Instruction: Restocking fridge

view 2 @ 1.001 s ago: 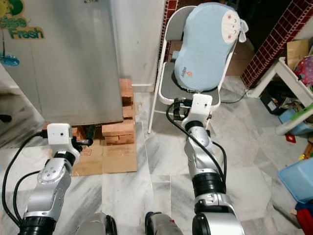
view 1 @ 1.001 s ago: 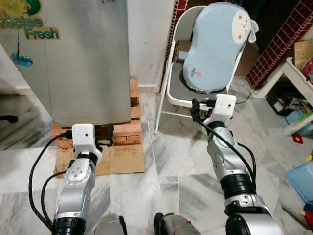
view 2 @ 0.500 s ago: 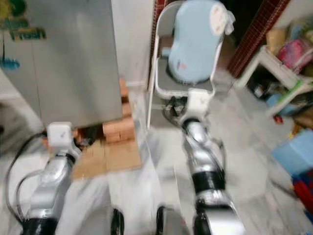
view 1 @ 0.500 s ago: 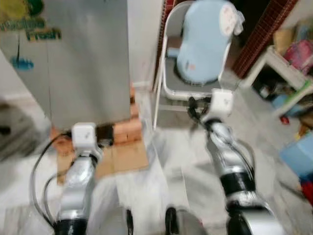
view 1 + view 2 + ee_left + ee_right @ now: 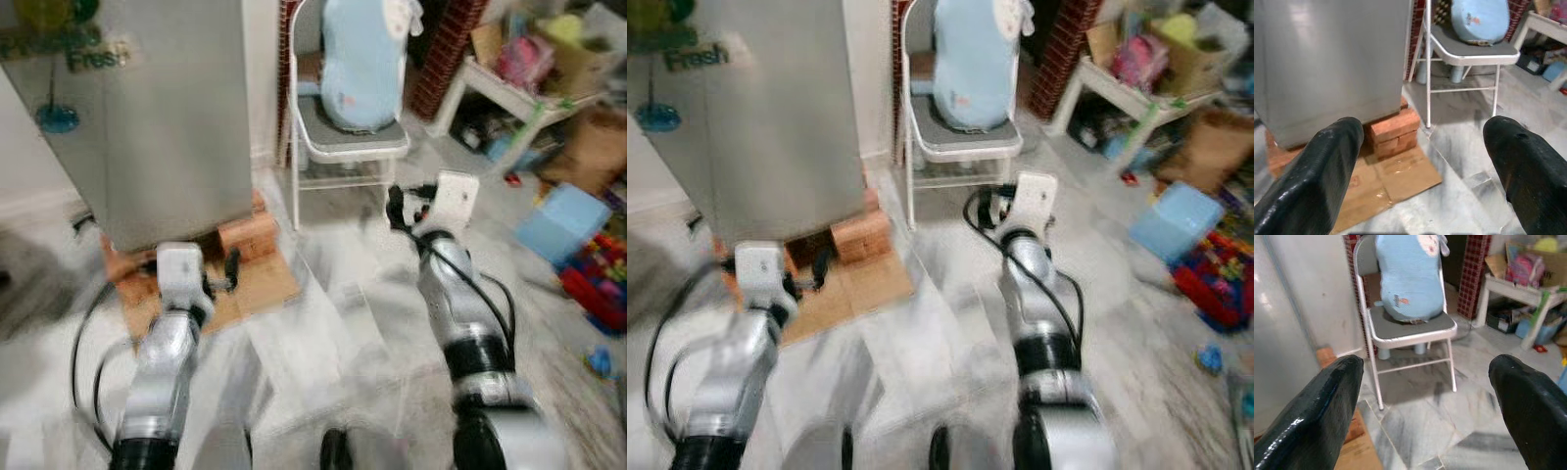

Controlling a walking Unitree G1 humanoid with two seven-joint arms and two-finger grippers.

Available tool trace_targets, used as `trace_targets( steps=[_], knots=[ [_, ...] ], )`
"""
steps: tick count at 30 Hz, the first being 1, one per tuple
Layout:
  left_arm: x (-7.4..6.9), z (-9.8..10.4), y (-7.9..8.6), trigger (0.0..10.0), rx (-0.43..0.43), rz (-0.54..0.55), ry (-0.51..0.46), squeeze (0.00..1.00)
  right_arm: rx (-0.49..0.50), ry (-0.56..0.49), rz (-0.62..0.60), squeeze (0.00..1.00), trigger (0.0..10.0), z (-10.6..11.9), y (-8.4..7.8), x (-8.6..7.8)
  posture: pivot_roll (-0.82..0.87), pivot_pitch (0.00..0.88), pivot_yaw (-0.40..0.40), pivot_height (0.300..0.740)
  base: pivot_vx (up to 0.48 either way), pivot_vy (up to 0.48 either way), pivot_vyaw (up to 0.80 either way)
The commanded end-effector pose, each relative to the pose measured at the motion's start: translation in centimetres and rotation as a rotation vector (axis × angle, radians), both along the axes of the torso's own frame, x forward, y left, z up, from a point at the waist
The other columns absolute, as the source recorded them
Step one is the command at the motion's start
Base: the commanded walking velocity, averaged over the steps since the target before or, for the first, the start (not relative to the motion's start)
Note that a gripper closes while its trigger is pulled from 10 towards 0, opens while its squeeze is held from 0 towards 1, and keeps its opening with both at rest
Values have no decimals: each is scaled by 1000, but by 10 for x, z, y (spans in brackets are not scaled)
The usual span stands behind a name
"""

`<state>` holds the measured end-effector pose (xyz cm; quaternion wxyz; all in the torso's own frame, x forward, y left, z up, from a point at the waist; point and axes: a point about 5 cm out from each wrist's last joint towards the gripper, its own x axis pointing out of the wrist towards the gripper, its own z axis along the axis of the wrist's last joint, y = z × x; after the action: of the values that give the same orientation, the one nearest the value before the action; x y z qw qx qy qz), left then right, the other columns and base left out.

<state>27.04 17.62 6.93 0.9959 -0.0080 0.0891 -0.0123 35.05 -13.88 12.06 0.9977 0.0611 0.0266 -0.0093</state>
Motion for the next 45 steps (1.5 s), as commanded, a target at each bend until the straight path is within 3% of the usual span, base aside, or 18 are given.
trace_targets(
  steps=[1, 24, 33, 36, 45],
  knots=[
    [0, 1, -6, 10000, -22, -30, -14, 0, -6, -7, -14, 0, 10000, 3, -6, 0, 25, 114, -66, 740, 0, 476, -800],
    [-2, 4, -3, 10000, 3, -88, -43, 0, -15, -14, -44, 0, 10000, 2, -17, -6, 20, 107, -51, 740, 12, 463, -626],
    [2, 8, 2, 10000, 37, -122, -31, 0, -59, -50, -114, 0, 10000, 2, -37, -20, 6, 92, 30, 740, 0, 0, -306],
    [11, 16, 4, 10000, 65, -137, -59, 0, -92, -75, -154, 0, 10000, 5, -48, -28, -7, 88, 50, 740, 0, 0, 0],
    [14, 21, 7, 10000, 40, -155, -81, 0, -116, -66, -167, 0, 10000, 3, -52, -41, -25, 76, 32, 740, 60, 53, -403]
  ],
)
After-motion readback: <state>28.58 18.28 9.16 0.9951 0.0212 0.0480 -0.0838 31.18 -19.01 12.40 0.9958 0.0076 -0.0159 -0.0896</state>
